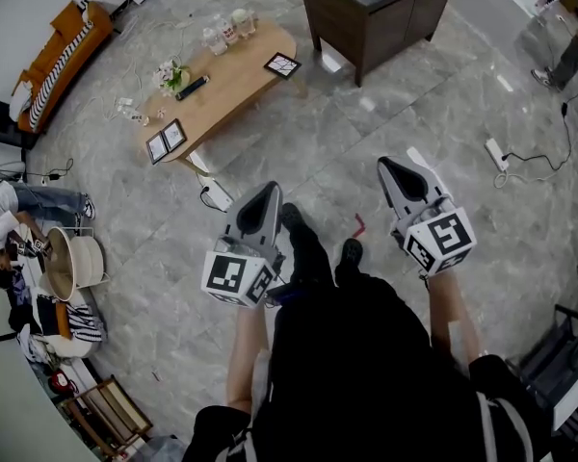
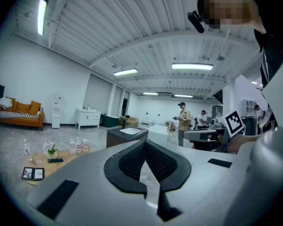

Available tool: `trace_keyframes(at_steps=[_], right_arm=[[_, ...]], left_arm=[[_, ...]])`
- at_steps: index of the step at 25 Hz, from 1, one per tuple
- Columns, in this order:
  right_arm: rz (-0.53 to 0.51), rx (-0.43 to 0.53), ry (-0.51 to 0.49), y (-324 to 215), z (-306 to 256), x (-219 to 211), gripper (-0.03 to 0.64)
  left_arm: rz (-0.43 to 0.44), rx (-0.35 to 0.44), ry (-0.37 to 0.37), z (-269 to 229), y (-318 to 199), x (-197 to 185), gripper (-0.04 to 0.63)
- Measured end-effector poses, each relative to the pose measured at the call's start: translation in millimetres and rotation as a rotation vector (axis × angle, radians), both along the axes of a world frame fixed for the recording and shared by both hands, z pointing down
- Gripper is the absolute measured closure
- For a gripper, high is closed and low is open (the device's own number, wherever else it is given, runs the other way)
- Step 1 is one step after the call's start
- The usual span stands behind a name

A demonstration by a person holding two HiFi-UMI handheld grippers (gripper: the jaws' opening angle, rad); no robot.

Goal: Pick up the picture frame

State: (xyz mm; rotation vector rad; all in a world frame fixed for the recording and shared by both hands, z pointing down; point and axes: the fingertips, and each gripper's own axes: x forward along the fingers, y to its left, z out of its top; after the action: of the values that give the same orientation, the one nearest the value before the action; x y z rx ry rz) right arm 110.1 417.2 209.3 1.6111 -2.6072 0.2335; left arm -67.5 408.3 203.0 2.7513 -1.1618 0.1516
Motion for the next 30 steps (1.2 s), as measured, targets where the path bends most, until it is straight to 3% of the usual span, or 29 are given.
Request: trace_keyframes(at_steps=[6,22,30], right_arm=[[0.019,-0.03,-0.014,-41.6,6.3,-10.3,0.604],[0.108,-0.011,0.039,-227.7,-23.8,-36.5,0.604],[0.098,-0.1,0.014,-275.8,3.0,-63.0,0.603]], left_arm=[[-0.024,-0.021,0.008,7.3,-43.1,-24.6,0.583],[0.066,0.02,0.083,-11.9,-254.0,-48.2,0.583],[0.087,-0.026,0.079,3.5,-310.1,-63.7,0.583]])
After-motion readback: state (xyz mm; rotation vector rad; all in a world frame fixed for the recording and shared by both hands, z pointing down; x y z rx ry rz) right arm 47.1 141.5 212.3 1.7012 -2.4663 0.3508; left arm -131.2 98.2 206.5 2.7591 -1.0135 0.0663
